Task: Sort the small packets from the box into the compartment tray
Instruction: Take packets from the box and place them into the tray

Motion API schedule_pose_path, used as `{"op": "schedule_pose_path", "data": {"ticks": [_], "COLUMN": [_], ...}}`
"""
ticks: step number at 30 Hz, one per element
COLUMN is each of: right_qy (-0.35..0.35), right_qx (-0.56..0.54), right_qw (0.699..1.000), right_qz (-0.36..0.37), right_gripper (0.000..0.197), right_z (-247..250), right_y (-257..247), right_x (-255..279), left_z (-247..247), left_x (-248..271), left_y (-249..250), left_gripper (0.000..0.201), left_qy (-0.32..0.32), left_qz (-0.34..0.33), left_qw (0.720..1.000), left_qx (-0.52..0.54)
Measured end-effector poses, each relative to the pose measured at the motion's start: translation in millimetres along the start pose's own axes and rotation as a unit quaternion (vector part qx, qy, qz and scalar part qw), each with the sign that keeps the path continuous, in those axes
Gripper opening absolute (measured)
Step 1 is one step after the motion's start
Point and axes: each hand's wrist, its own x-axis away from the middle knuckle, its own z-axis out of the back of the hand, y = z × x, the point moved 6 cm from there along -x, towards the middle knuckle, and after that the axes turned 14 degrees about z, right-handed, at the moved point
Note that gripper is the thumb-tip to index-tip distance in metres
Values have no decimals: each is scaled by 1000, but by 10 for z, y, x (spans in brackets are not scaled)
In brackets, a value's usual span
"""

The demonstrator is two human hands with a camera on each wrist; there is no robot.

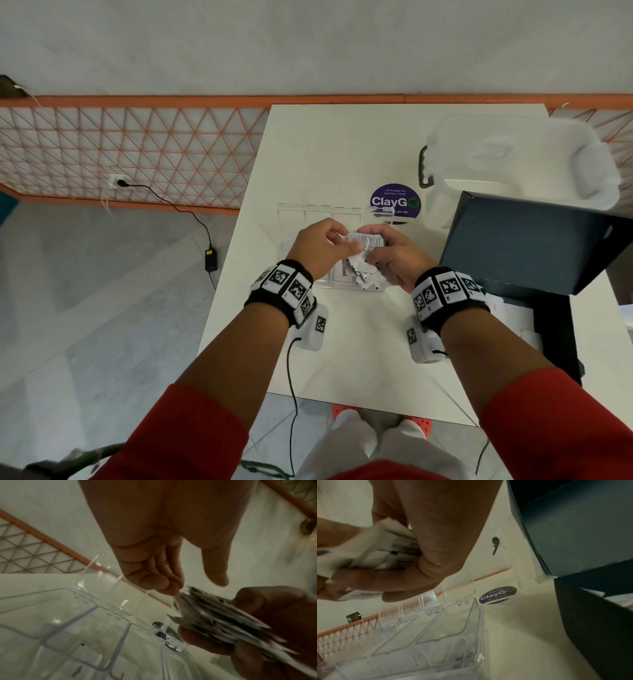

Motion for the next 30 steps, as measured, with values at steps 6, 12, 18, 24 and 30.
{"op": "schedule_pose_path", "data": {"ticks": [6, 12, 18, 24, 30], "right_qy": [6, 60, 113, 138, 133], "right_qx": [-45, -106, -128, -144, -145], "right_qw": [999, 993, 985, 979, 979], "right_qz": [15, 2, 28, 51, 58], "right_gripper": [49, 46, 46, 47, 48], "right_z": [16, 218, 536, 736, 844], "right_y": [-47, -33, -55, -55, -37], "right_x": [50, 138, 277, 339, 354], "left_z": [-46, -31, -102, -707, -946], "left_x": [-79, -44, 16, 97, 16], "left_y": [8, 21, 93, 94, -45], "left_gripper": [34, 12, 16, 11, 20], "left_qy": [-22, 7, 97, -10, -58], "left_qz": [41, 50, -35, -155, -145], "left_qw": [996, 982, 989, 966, 930], "left_qx": [82, 182, 101, -205, -331]}}
